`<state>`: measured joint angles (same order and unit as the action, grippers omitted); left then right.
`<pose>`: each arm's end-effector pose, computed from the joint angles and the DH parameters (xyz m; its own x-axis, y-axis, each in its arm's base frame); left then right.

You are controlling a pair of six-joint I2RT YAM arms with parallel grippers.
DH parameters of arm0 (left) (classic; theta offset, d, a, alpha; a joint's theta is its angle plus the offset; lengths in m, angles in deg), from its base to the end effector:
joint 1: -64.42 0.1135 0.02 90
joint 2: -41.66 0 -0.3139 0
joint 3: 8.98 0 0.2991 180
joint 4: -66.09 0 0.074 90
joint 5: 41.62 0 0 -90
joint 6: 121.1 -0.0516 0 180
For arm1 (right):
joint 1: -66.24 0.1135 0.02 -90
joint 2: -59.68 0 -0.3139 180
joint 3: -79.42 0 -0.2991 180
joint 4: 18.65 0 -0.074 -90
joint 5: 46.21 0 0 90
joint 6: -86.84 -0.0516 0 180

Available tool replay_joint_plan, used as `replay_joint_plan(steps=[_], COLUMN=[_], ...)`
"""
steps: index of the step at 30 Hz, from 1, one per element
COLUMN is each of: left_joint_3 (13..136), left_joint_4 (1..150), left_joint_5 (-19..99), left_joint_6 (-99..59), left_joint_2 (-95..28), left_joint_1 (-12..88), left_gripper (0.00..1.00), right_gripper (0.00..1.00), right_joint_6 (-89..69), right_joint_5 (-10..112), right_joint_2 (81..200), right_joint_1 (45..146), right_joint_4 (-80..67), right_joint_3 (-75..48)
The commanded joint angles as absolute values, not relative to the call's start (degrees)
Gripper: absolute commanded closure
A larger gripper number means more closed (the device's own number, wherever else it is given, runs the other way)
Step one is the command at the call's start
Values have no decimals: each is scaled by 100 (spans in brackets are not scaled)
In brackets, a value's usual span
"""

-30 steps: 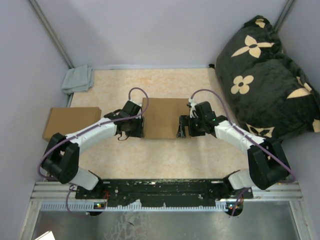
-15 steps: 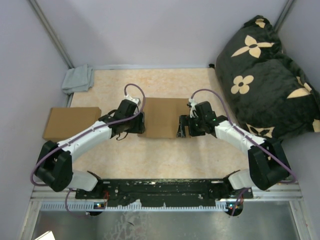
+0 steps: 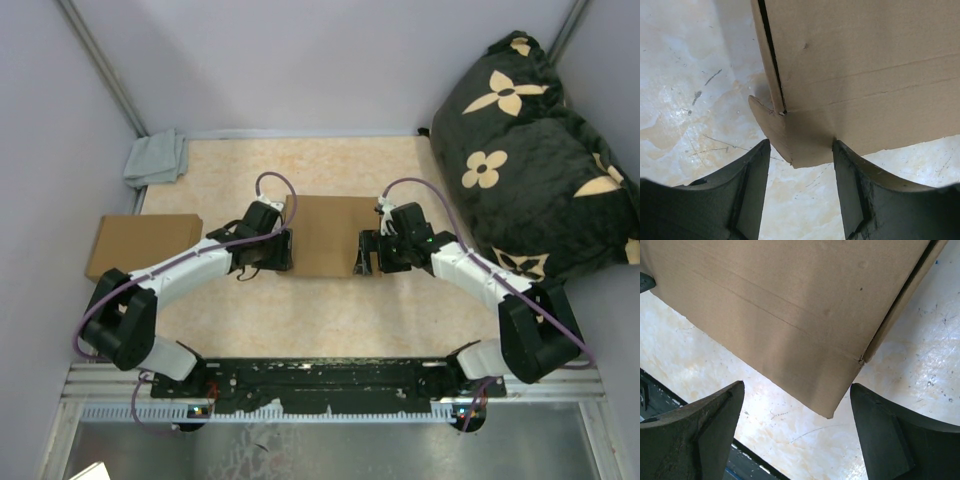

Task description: Fold the paper box

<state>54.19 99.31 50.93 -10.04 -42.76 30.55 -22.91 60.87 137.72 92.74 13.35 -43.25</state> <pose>0.2846 -0.1882 0.2153 -0.8229 0.1200 -0.5553 0.2567 0.9505 -0.1750 0.2702 0.1516 0.2167 -0.8680 -0.0719 -0.4913 -0.3107 0.8504 0.4246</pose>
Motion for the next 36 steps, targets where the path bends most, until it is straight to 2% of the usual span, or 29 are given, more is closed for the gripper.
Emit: replay_joint_plan(steps=[1,17,36], left_joint_3=[5437,5481,5705], left_joint_4=[9806,9779,10145], left_joint_5=[5092,4390,3818], left_joint_6=[-1043,-992,-851], left_joint_2=[-4237,-3997,-4080], left_joint_1=[3085,3080,3252], left_gripper=[41,54,56], right_gripper=[13,14,14], right_joint_6=[-2322,-2292,-2293], right_joint_5=[6150,6159,6194], right_joint_2=[13592,13587,13641], right_joint_1=[9322,9322,9322], right_joint_4=[1273,1358,1380], right_joint_3=[-4158,-4165,-4078])
